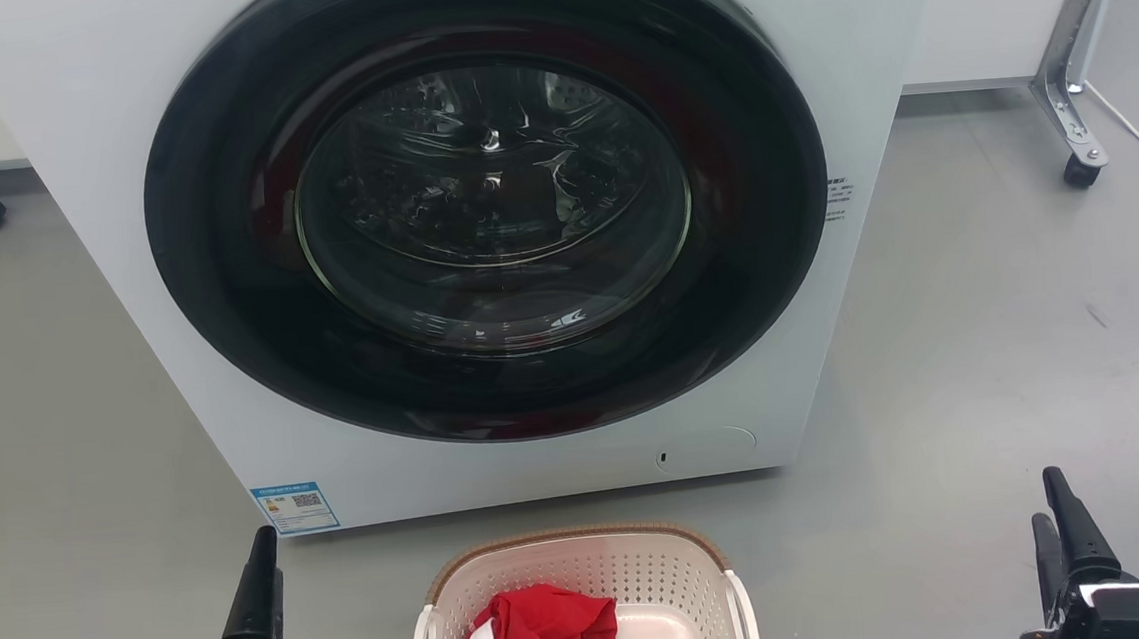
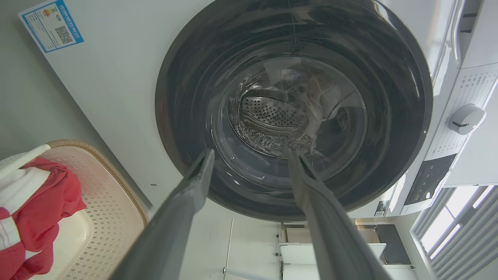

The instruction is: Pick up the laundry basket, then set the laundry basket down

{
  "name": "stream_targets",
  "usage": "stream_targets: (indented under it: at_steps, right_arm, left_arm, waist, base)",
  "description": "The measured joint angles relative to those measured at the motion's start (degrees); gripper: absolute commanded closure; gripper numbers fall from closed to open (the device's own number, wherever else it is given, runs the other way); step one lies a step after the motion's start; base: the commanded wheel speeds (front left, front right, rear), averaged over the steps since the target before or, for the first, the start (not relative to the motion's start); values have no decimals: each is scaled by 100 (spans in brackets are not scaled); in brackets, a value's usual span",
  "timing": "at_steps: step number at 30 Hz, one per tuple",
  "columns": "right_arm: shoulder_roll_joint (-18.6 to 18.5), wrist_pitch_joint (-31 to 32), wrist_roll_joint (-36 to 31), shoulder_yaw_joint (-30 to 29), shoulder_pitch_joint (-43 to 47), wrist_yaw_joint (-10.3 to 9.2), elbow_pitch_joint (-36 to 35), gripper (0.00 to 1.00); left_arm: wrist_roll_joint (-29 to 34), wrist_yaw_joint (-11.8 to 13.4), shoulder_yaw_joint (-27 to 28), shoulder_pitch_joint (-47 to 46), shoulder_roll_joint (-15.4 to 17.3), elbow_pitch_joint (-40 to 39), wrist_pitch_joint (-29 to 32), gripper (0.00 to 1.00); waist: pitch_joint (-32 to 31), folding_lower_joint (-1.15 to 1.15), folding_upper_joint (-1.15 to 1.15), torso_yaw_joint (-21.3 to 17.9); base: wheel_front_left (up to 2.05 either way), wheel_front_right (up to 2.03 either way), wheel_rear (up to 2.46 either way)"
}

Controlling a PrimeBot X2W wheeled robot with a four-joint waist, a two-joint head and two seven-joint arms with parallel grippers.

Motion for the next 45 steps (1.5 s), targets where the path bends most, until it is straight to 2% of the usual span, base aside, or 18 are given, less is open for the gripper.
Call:
stream_targets:
  at_steps: [9,12,30,45]
  right_arm:
    - [-205,-247,-907,245,-43,-4,-149,0]
    - [-274,-304,-1246,336,-58,-59,-199,0]
    - [-650,-693,-3328,932,-153,-408,-651,0]
    - [-801,-1003,-4647,1382,-149,-557,-754,0]
  left_arm:
    - [846,2,-366,-109,200,-153,-293,0]
    - [1147,52,-463,-130,260,-207,-353,0]
    - [3049,554,-1067,-230,615,-681,-749,0]
    - [4291,803,-1424,-212,813,-1023,-1058,0]
  waist:
    - [-21,0,0,-1]
    - [-27,0,0,-2]
    - [-50,0,0,-8]
    - [-55,0,0,-6]
  base:
    - [0,0,0]
    - [0,0,0]
    - [0,0,0]
    - [0,0,0]
